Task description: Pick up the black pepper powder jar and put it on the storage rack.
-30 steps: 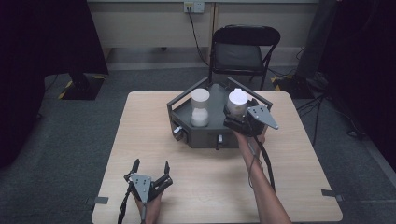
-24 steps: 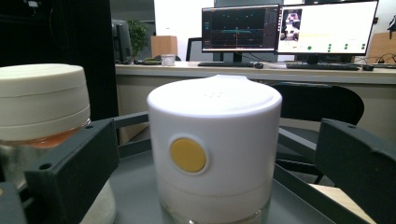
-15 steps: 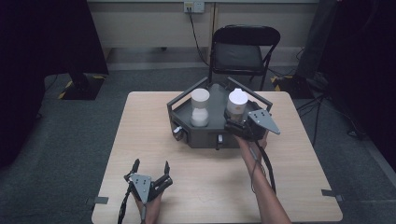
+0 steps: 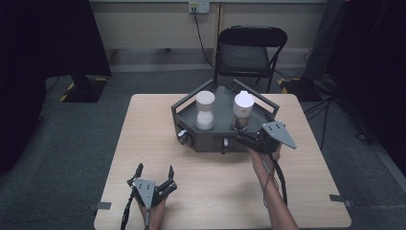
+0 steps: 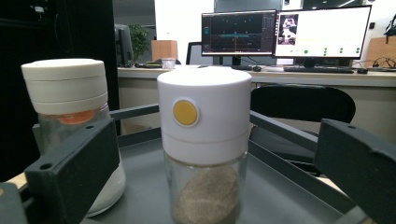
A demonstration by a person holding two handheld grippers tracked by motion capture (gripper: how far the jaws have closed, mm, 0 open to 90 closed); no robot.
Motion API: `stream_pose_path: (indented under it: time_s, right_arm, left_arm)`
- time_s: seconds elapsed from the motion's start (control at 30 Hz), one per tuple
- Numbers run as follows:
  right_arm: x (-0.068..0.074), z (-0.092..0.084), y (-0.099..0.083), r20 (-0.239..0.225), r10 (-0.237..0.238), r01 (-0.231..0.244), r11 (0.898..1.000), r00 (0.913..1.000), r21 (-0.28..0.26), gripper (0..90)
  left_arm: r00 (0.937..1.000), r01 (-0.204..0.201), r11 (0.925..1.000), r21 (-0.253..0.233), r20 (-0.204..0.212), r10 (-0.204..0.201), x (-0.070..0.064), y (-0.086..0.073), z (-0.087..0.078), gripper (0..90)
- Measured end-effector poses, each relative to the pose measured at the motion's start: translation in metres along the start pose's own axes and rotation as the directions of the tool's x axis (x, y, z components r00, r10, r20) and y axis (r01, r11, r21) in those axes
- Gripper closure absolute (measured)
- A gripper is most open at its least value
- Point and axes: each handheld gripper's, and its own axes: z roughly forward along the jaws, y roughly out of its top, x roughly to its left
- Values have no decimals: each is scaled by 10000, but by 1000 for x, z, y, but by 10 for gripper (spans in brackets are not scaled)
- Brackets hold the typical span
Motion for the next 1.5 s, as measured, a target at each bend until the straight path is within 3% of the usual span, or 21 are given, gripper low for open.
stream_pose_path:
  time_s: [0.4,0.77,1.0,1.5]
  right_arm:
    - [4,-34,-16,129,115,-114,9999,9998,-128,0]
    - [12,-68,-46,302,11,-11,10000,9995,6,0]
    - [17,-81,-64,379,103,-110,9998,9992,180,0]
    - [24,-101,-86,581,-210,193,9994,9981,284,0]
  left_arm:
    - [10000,-2,10000,2,-13,2,0,0,0,1]
    - [10000,-2,10000,5,-44,2,-1,0,0,1]
    - [10000,-3,10000,5,-54,3,-1,0,0,1]
    - [10000,-3,10000,6,-60,3,-1,0,0,1]
